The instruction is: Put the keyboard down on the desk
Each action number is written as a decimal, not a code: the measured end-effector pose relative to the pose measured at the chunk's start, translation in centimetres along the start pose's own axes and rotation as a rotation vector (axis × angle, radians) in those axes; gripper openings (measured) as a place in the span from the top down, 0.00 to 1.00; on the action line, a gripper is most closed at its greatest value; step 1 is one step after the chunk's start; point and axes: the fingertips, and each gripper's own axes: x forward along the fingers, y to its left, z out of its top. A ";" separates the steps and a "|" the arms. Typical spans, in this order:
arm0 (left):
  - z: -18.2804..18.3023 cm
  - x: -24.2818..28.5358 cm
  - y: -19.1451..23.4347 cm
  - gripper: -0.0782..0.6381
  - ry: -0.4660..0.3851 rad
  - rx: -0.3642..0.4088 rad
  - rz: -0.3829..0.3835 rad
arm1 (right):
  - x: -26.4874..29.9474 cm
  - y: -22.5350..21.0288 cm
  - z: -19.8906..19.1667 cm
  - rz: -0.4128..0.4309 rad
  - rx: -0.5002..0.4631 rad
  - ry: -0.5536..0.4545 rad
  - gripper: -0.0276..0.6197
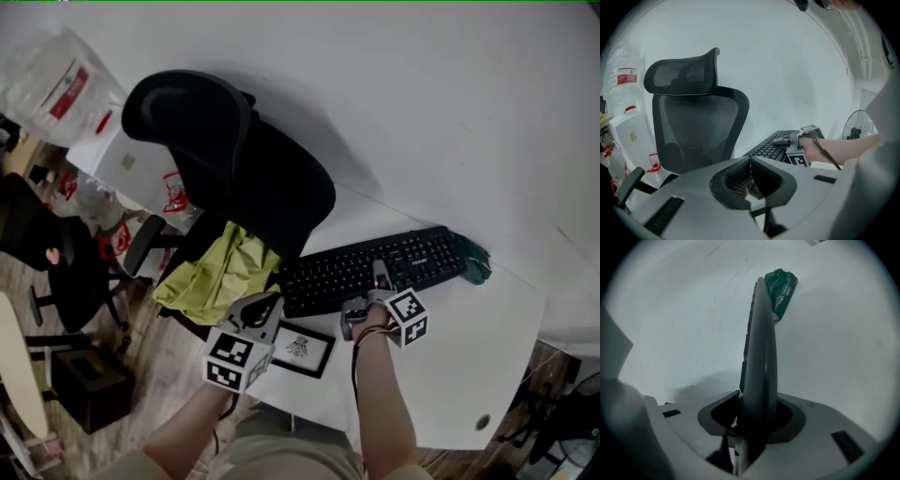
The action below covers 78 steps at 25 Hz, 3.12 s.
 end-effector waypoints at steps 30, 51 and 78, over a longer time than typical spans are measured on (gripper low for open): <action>3.6 -6.0 -3.3 0.85 -0.070 0.057 0.003 | -12.9 6.4 5.2 -0.167 -0.708 0.029 0.67; 19.2 -21.1 -7.8 0.85 -0.554 0.314 0.038 | -33.3 30.8 -1.7 0.539 -1.297 -0.224 0.88; 12.2 -23.5 -9.0 0.85 -0.455 0.261 0.007 | -36.6 26.5 -9.1 0.681 -1.354 0.009 0.92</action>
